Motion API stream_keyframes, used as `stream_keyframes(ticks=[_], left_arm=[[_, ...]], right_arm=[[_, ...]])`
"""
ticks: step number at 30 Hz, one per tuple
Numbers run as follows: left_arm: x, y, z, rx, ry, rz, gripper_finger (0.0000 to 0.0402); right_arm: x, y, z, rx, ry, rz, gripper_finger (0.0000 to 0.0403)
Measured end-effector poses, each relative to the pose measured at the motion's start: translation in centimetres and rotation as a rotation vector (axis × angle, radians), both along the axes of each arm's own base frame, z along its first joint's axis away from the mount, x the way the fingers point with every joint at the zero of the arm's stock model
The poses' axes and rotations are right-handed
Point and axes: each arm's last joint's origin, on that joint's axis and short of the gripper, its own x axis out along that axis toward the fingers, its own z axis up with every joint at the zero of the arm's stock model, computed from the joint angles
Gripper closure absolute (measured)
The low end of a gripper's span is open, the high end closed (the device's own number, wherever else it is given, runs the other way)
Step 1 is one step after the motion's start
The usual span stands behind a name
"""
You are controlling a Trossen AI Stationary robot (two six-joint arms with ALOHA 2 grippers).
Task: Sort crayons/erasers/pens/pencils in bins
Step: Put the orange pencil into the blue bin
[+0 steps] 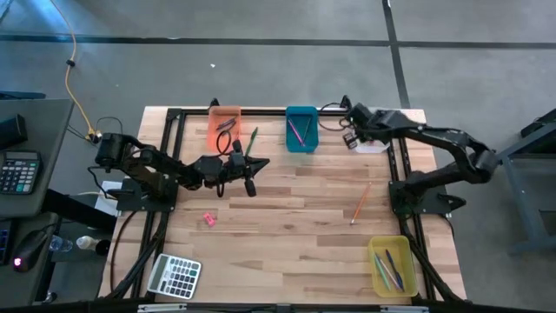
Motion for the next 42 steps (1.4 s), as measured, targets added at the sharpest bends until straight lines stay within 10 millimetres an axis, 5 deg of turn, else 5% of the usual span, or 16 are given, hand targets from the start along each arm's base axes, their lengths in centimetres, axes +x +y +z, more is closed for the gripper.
stream_keyframes(ticks=[4, 12, 21, 36, 42], left_arm=[[0.0, 0.0, 0.0, 0.0, 0.003, 0.0, 0.0401], [0.0, 0.0, -0.2, -0.005, 0.018, 0.0, 0.0401], [0.0, 0.0, -0.2, -0.006, 0.018, -0.005, 0.0401], [0.0, 0.0, -0.4, -0.014, 0.042, -0.009, 0.0401], [0.0, 0.0, -0.5, -0.015, 0.046, -0.008, 0.0401]], right_arm=[[1.0, 3.1, -0.8, 0.045, -0.146, 0.026, 0.0396], [3.0, 9.9, -0.3, 0.12, -0.308, -0.019, 0.0401], [2.2, 16.7, -0.8, 0.254, -0.375, -0.252, 0.0402], [1.9, 21.8, -3.5, 0.32, -0.296, -0.595, 0.0401], [1.4, 22.9, -4.2, 0.268, -0.271, -0.705, 0.0368]])
